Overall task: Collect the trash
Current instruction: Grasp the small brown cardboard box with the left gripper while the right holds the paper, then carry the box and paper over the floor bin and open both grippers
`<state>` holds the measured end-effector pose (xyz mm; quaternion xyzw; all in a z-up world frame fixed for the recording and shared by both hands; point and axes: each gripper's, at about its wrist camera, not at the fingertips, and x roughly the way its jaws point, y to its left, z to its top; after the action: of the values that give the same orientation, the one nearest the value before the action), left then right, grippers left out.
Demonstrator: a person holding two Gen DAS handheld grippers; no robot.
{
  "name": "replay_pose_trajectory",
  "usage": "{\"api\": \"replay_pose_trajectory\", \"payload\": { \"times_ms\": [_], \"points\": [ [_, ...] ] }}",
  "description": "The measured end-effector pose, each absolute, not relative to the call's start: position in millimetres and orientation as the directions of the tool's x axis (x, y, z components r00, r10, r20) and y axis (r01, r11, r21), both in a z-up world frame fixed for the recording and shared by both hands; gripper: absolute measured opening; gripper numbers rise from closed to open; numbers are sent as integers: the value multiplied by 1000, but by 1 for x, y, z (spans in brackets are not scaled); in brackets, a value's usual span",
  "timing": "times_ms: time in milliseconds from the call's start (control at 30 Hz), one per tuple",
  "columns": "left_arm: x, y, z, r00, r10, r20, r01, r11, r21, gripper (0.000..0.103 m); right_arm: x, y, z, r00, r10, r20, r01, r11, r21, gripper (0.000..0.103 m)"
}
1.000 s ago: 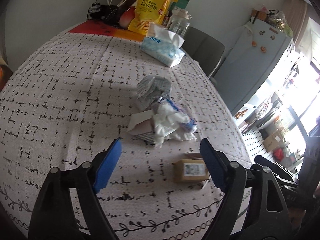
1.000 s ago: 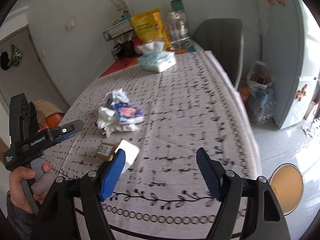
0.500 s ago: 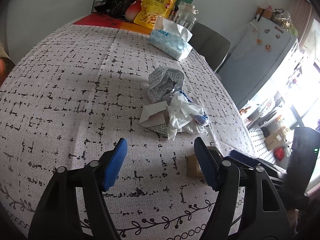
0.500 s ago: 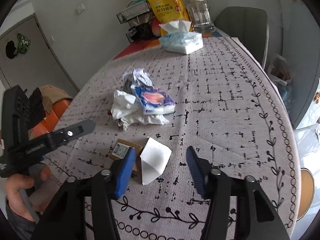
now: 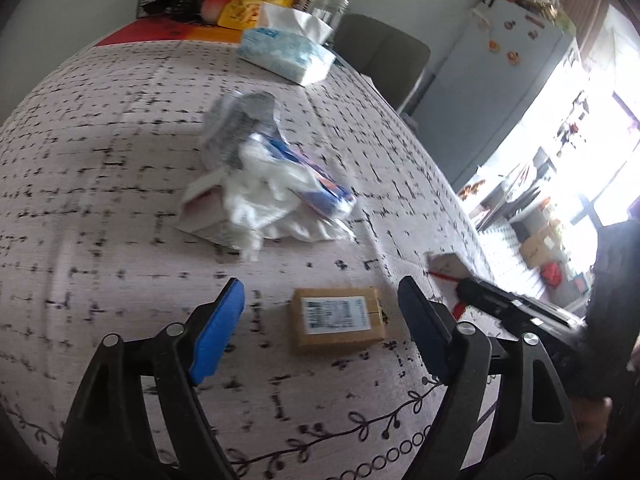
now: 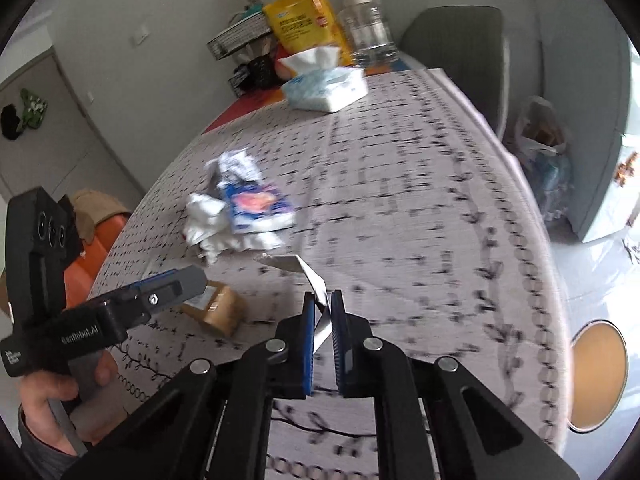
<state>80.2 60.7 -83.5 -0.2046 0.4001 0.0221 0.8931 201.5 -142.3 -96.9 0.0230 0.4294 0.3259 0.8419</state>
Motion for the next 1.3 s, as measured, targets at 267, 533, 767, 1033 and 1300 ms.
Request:
{"api": "replay_pose_trajectory", "payload": {
  "times_ms": [267, 533, 767, 1033, 1300],
  "points": [
    [89, 40, -89, 632, 1, -775, -243, 950, -197, 48, 206, -171, -93, 451, 543, -708, -484, 815, 317, 9],
    [68, 50, -67, 682, 3, -732, -244, 944, -223, 47, 197, -166, -86, 455, 563, -690, -505, 801, 321, 9],
    [66, 42, -47, 723, -1, -691, -221, 947, -233, 47, 194, -184, -71, 502, 551, -667, -484, 818, 311, 9],
    [86, 13, -31, 754, -30, -657, -169, 956, -238, 47, 200, -230, -60, 569, 508, -647, -410, 857, 313, 9],
    [111, -20, -18, 766, -83, -637, -95, 966, -241, 48, 210, -279, -55, 621, 464, -632, -325, 886, 331, 9]
  ]
}}
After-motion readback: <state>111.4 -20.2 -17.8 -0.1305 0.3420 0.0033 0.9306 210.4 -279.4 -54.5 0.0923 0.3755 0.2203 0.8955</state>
